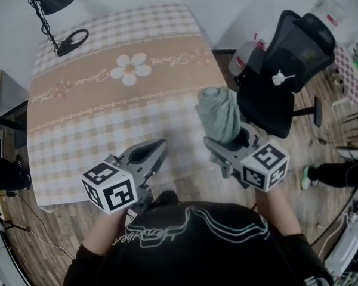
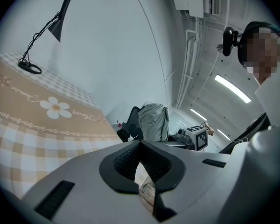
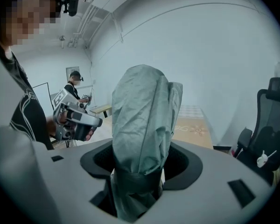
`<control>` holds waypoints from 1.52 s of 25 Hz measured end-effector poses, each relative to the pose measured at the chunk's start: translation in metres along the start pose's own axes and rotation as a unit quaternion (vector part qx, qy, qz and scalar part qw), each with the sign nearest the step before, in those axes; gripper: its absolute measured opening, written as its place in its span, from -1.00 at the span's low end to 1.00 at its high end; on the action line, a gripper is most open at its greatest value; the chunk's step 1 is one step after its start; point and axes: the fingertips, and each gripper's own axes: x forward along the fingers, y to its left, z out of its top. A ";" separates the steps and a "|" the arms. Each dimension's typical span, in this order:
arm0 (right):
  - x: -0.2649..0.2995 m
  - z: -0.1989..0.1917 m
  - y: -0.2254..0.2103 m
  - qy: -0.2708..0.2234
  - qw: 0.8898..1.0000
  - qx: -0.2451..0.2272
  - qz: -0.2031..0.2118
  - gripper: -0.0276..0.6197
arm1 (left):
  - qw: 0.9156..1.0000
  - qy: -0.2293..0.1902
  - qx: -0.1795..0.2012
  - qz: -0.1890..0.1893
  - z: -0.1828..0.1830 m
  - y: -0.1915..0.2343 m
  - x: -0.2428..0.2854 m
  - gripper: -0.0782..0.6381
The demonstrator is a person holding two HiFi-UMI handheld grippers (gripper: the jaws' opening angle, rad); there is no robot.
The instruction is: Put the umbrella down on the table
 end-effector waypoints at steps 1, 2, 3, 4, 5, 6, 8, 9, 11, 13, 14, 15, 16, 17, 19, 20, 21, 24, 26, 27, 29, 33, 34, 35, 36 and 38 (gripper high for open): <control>0.004 -0.003 -0.002 0.009 1.000 -0.008 -0.002 -0.05 | 1.000 0.000 -0.001 0.000 0.001 0.003 0.000 -0.79; 0.008 -0.007 -0.003 0.019 1.000 -0.016 -0.003 -0.05 | 1.000 0.000 -0.003 0.000 0.002 0.006 0.000 -0.79; 0.013 -0.011 -0.004 0.030 0.999 -0.025 -0.006 -0.05 | 1.000 0.000 -0.004 0.001 0.003 0.009 0.000 -0.79; 0.017 -0.014 -0.005 0.041 0.998 -0.035 -0.010 -0.05 | 1.000 0.000 -0.006 0.001 0.004 0.012 0.000 -0.79; 0.021 -0.018 -0.007 0.053 0.998 -0.043 -0.014 -0.05 | 1.000 0.000 -0.007 0.002 0.005 0.015 0.000 -0.79; 0.025 -0.020 -0.009 0.063 0.997 -0.049 -0.018 -0.05 | 1.000 0.000 -0.008 0.002 0.007 0.018 0.001 -0.79; 0.034 -0.025 -0.015 0.080 0.995 -0.054 -0.026 -0.05 | 1.000 -0.001 -0.011 0.003 0.011 0.024 0.002 -0.79; 0.038 -0.029 -0.018 0.091 0.994 -0.053 -0.030 -0.05 | 1.000 0.000 -0.013 0.003 0.012 0.026 0.003 -0.79; 0.046 -0.037 -0.024 0.115 0.991 -0.053 -0.036 -0.05 | 1.000 0.000 -0.019 0.003 0.014 0.031 0.004 -0.79; 0.054 -0.043 -0.029 0.134 0.989 -0.054 -0.039 -0.05 | 1.000 0.000 -0.024 0.003 0.016 0.038 0.006 -0.79; 0.058 -0.046 -0.032 0.140 0.988 -0.055 -0.039 -0.05 | 1.000 0.000 -0.025 0.004 0.016 0.042 0.007 -0.79; 0.063 -0.049 -0.035 0.146 0.987 -0.055 -0.039 -0.05 | 1.000 0.001 -0.027 0.005 0.017 0.045 0.008 -0.79; 0.068 -0.053 -0.039 0.152 0.986 -0.054 -0.039 -0.05 | 1.000 0.002 -0.029 0.005 0.016 0.048 0.009 -0.79; 0.072 -0.059 -0.043 0.162 0.985 -0.050 -0.041 -0.05 | 0.999 0.003 -0.032 0.006 0.015 0.051 0.009 -0.79; 0.080 -0.069 -0.051 0.183 0.981 -0.042 -0.048 -0.05 | 0.999 0.006 -0.037 0.008 0.014 0.056 0.011 -0.79; 0.084 -0.074 -0.054 0.192 0.979 -0.039 -0.051 -0.05 | 0.999 0.008 -0.038 0.009 0.013 0.058 0.011 -0.79; 0.087 -0.079 -0.057 0.200 0.978 -0.036 -0.053 -0.05 | 0.999 0.010 -0.040 0.010 0.013 0.061 0.012 -0.79; 0.097 -0.093 -0.064 0.225 0.973 -0.026 -0.054 -0.05 | 0.999 0.012 -0.046 0.011 0.011 0.068 0.015 -0.79; 0.102 -0.104 -0.069 0.248 0.967 -0.024 -0.054 -0.05 | 0.999 0.015 -0.050 0.012 0.010 0.073 0.017 -0.79; 0.104 -0.109 -0.071 0.259 0.964 -0.023 -0.054 -0.05 | 0.998 0.017 -0.052 0.012 0.009 0.074 0.018 -0.79; 0.108 -0.119 -0.075 0.281 0.958 -0.019 -0.056 -0.05 | 0.998 0.017 -0.054 0.012 0.009 0.078 0.019 -0.79; 0.119 -0.130 -0.081 0.306 0.950 -0.012 -0.060 -0.05 | 0.998 0.016 -0.058 0.013 0.010 0.087 0.018 -0.79; 0.122 -0.132 -0.081 0.311 0.948 -0.012 -0.059 -0.05 | 0.998 0.016 -0.060 0.015 0.010 0.089 0.018 -0.79; 0.124 -0.135 -0.082 0.316 0.947 -0.011 -0.058 -0.05 | 0.998 0.016 -0.062 0.016 0.010 0.092 0.018 -0.79; 0.127 -0.138 -0.082 0.321 0.945 -0.011 -0.057 -0.05 | 0.998 0.016 -0.063 0.017 0.010 0.094 0.018 -0.79; 0.131 -0.140 -0.084 0.330 0.942 -0.011 -0.061 -0.05 | 0.998 0.016 -0.066 0.017 0.011 0.097 0.019 -0.79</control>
